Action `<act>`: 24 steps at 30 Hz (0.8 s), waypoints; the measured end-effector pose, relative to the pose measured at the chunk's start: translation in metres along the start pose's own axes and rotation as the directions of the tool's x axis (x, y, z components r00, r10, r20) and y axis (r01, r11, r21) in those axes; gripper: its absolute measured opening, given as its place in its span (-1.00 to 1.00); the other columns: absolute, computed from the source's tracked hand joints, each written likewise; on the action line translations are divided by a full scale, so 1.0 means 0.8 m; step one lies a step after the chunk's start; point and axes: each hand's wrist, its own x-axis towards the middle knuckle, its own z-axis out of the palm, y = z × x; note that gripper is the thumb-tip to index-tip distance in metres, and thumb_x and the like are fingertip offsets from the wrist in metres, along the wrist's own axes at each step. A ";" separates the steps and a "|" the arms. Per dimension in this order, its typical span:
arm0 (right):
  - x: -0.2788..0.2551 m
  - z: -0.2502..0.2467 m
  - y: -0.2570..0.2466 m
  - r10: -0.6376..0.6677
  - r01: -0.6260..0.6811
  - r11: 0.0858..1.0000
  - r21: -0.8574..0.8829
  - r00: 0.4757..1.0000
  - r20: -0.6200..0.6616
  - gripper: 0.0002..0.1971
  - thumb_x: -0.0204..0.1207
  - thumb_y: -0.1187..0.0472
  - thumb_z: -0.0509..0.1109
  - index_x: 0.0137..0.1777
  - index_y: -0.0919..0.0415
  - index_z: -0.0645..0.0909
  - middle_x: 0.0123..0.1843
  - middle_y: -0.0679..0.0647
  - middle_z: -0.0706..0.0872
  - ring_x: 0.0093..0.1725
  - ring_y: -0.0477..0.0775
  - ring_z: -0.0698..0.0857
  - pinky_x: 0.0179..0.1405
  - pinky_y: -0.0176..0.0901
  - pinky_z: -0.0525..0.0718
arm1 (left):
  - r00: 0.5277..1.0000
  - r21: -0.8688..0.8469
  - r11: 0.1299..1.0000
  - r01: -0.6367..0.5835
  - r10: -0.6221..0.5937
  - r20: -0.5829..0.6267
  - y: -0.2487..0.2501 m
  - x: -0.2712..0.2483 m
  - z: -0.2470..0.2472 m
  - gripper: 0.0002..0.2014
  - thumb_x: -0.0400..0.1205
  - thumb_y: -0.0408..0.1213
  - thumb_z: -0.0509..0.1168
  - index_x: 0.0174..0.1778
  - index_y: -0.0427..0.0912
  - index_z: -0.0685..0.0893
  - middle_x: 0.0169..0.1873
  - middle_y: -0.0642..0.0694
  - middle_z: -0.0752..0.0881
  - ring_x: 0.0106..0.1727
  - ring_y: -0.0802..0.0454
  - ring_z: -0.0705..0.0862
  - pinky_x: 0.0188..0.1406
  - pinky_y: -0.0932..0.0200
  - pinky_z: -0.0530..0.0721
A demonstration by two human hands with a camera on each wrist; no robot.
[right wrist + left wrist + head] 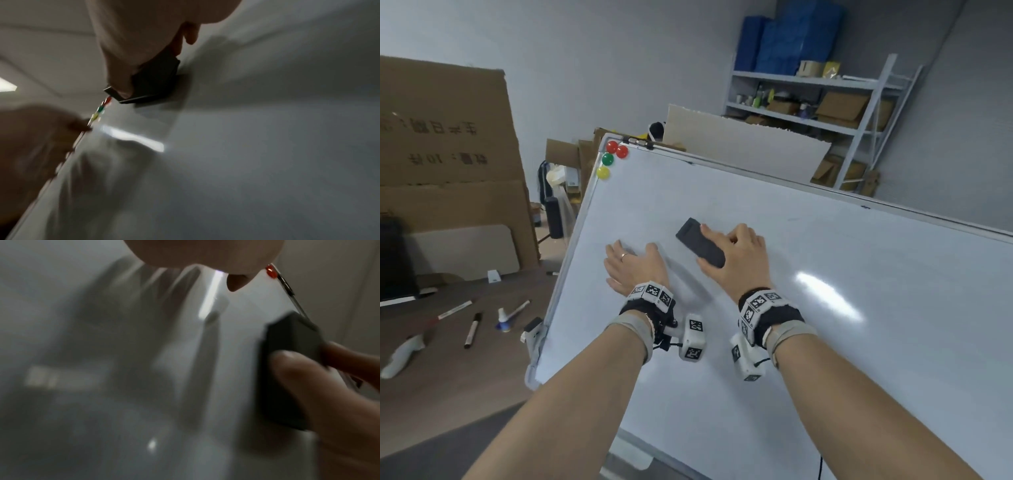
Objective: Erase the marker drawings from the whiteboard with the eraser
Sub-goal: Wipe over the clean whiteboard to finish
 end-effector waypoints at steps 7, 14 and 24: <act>-0.017 -0.029 0.025 0.103 -0.104 0.987 -0.122 0.995 -0.021 -0.40 0.46 -0.17 0.47 0.51 -0.13 0.53 -0.04 0.10 0.52 -0.08 0.17 0.53 -0.03 0.04 0.54 | 0.996 0.043 0.998 -0.043 0.040 0.078 0.006 -0.011 0.004 -0.29 0.63 0.00 0.21 0.72 -0.10 0.24 0.75 -0.02 0.16 0.76 -0.07 0.11 0.74 -0.17 0.03; -0.016 -0.107 0.101 0.487 -0.563 0.797 -0.220 0.814 -0.317 -0.42 0.55 -0.22 0.35 0.56 -0.17 0.43 0.06 0.20 0.53 0.00 0.25 0.51 0.04 0.08 0.43 | 0.984 -0.007 0.996 -0.090 0.089 0.155 0.025 -0.048 0.017 -0.28 0.60 -0.03 0.22 0.71 -0.13 0.26 0.75 -0.04 0.17 0.76 -0.09 0.12 0.74 -0.15 0.06; -0.040 -0.129 0.116 0.641 -0.706 0.695 -0.135 0.694 -0.328 -0.41 0.53 -0.26 0.33 0.54 -0.14 0.42 0.12 0.20 0.50 0.06 0.26 0.50 0.09 0.08 0.44 | 0.949 0.110 0.981 -0.157 0.119 0.292 0.032 -0.077 0.039 -0.09 0.57 0.12 0.21 0.78 -0.15 -0.03 0.78 -0.03 -0.08 0.79 -0.11 -0.11 0.71 -0.26 0.00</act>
